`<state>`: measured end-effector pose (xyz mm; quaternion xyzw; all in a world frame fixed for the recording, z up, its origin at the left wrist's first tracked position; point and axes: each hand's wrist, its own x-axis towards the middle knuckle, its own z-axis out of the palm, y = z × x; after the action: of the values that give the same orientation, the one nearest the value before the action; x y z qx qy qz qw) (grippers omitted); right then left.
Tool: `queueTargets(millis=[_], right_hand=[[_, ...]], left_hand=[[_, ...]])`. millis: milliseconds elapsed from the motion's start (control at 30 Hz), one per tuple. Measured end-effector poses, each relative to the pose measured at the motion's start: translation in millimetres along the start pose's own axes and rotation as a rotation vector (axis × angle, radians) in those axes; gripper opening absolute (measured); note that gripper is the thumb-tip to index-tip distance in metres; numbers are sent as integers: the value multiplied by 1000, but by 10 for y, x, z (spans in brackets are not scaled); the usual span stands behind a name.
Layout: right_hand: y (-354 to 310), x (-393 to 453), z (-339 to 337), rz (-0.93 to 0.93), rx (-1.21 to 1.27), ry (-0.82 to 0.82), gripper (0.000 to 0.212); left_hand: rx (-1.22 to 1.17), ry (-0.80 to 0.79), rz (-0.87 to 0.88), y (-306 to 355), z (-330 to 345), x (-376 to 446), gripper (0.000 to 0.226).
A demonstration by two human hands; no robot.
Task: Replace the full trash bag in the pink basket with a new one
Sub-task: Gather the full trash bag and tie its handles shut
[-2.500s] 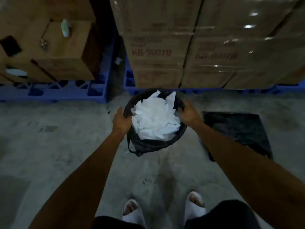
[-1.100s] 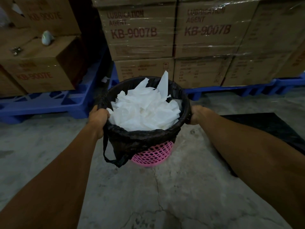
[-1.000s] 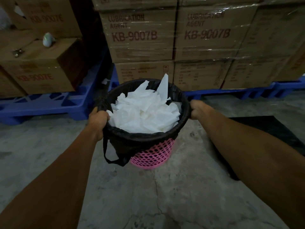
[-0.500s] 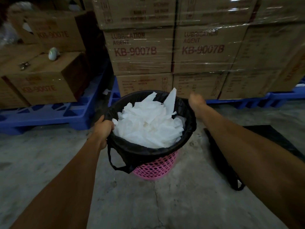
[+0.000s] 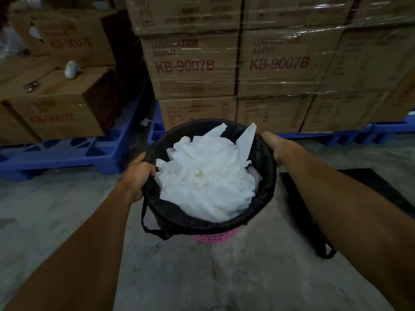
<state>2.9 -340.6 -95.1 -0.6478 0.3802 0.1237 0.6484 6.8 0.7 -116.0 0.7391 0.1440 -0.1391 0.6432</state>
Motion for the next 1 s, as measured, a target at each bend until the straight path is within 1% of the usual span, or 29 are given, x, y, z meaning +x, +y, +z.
queueTargets(millis=[67,133,167,233,267,300,333,367,400,433,500,567,600,633,667,767,800,867,933,1000], right_hand=[[-6,-14,-3,-5,-12,-26,35],[-65,-56,32,-72,-51,41,31],[-106,-54,56,-151,-83,93,29],[-216,-62,141,-390,-156,282,31],[-286,-93,196,-505,-156,362,27],[-346,-141,255,-609,-152,409,22],[-398,-185,309,-700,-162,434,27],[-440,-223,359,-773,-204,427,34],[-463,-240,399,-816,-271,375,37],[-480,-256,431,-838,-358,296,35],[-497,-278,467,-839,-582,138,26],[-526,-287,464,-795,-693,63,23],[-551,-300,462,-791,-689,43,21],[-571,-323,461,-807,-664,18,20],[-582,-338,466,-828,-630,-7,19],[-531,-324,489,-855,-509,-107,22],[-491,-327,514,-845,-505,-164,27],[-400,-313,579,-807,-639,-279,35],[-315,-361,660,-753,-837,-438,31],[-276,-435,729,-739,-904,-535,25]], left_hand=[[15,-10,15,2,-11,-7,66],[17,-14,27,-7,-2,0,66],[20,-11,29,-1,14,6,66],[20,-11,29,15,64,28,68],[18,-15,24,30,95,38,68],[27,-18,19,48,124,43,67],[35,-18,17,61,152,58,67],[41,-10,12,67,167,74,67],[46,3,8,69,177,87,69],[45,18,-1,63,177,94,71],[31,36,-11,45,172,86,66],[-13,13,-20,32,160,56,48],[-44,-10,-40,25,147,46,37],[-81,-48,-79,10,127,33,31],[-114,-85,-126,-11,94,19,36],[-131,-132,-262,-138,-55,42,77],[-117,-139,-304,-186,-109,31,82],[-92,-165,-377,-237,-184,-37,77],[-58,-215,-431,-243,-232,-127,68],[-46,-274,-473,-252,-291,-180,67]])
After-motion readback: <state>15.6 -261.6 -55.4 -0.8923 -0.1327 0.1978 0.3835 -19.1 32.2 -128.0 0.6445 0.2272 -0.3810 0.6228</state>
